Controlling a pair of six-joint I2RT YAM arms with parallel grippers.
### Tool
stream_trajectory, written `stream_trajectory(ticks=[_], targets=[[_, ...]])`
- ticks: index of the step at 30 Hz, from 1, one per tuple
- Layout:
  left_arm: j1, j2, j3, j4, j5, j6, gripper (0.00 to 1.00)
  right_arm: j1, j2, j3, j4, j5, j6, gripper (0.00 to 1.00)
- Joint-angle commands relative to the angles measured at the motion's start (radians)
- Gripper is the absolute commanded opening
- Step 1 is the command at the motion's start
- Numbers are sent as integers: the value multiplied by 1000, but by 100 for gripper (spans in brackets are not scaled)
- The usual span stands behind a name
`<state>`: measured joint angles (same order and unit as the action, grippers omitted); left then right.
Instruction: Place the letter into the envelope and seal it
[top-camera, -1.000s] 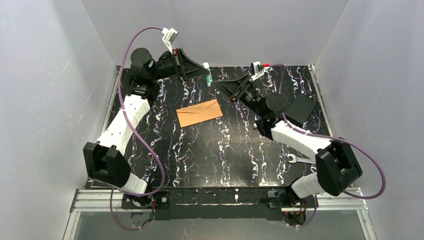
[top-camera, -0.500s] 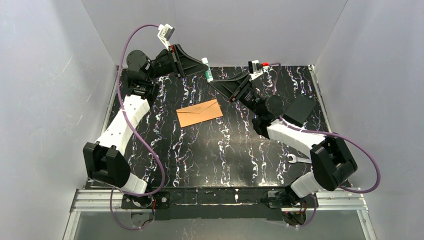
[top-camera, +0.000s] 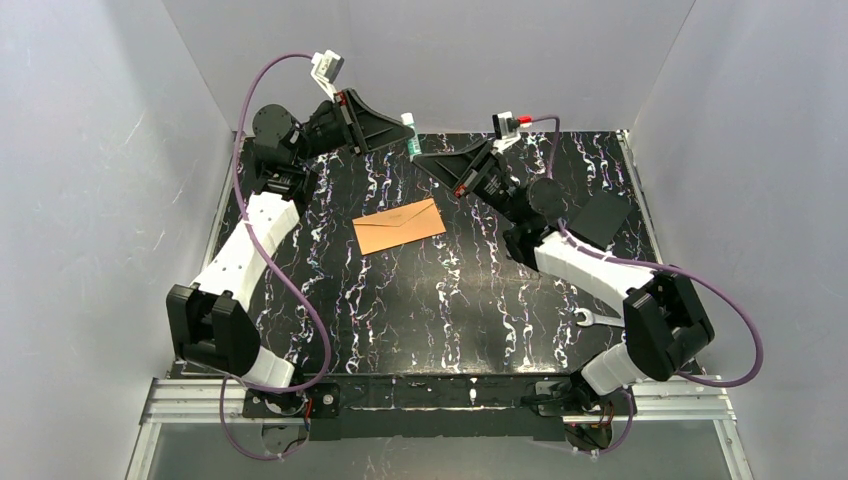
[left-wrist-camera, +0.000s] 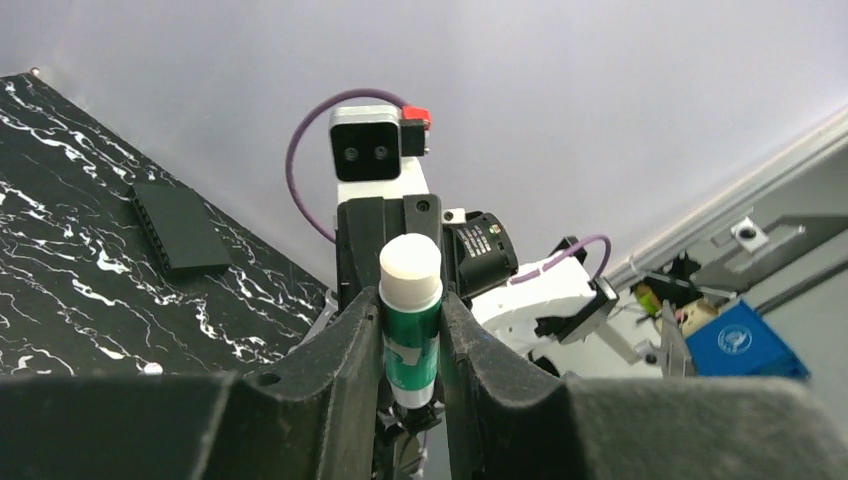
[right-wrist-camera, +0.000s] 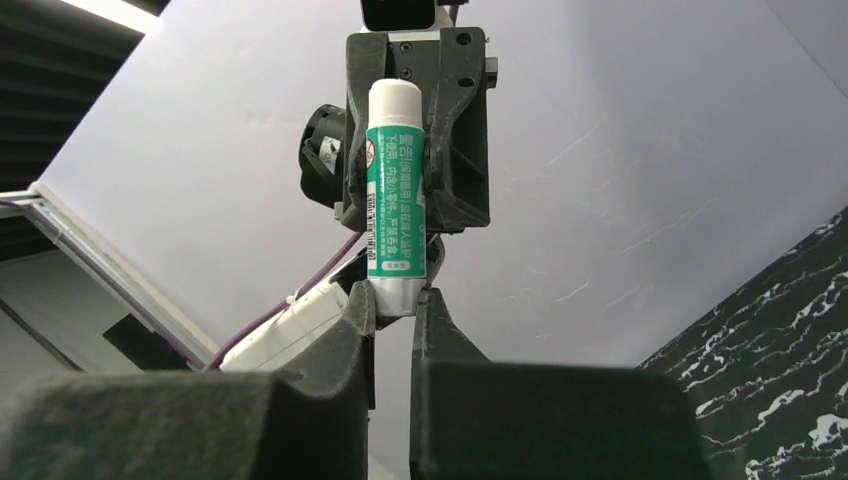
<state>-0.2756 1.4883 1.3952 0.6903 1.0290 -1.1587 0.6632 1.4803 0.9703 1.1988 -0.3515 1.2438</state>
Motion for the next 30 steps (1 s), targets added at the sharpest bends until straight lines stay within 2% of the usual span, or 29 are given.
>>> stream_trajectory(ticks=[1, 5, 8, 10, 20, 30], targets=[[-3, -52, -36, 14, -48, 12, 0, 9, -31, 101, -299, -31, -190, 1], [-3, -55, -111, -115, -145, 104, 0, 24, -57, 190, -704, 56, -567, 1], [-3, -55, -164, -288, -230, 209, 0, 24, -37, 238, -907, 183, -742, 1], [-2, -57, -190, -344, -273, 243, 0, 23, -13, 272, -999, 265, -820, 1], [-3, -41, -206, -544, -411, 279, 0, 57, 66, 368, -1183, 419, -989, 1], [-3, 1, -104, -767, -425, 255, 0, 160, 127, 455, -1303, 608, -1112, 1]])
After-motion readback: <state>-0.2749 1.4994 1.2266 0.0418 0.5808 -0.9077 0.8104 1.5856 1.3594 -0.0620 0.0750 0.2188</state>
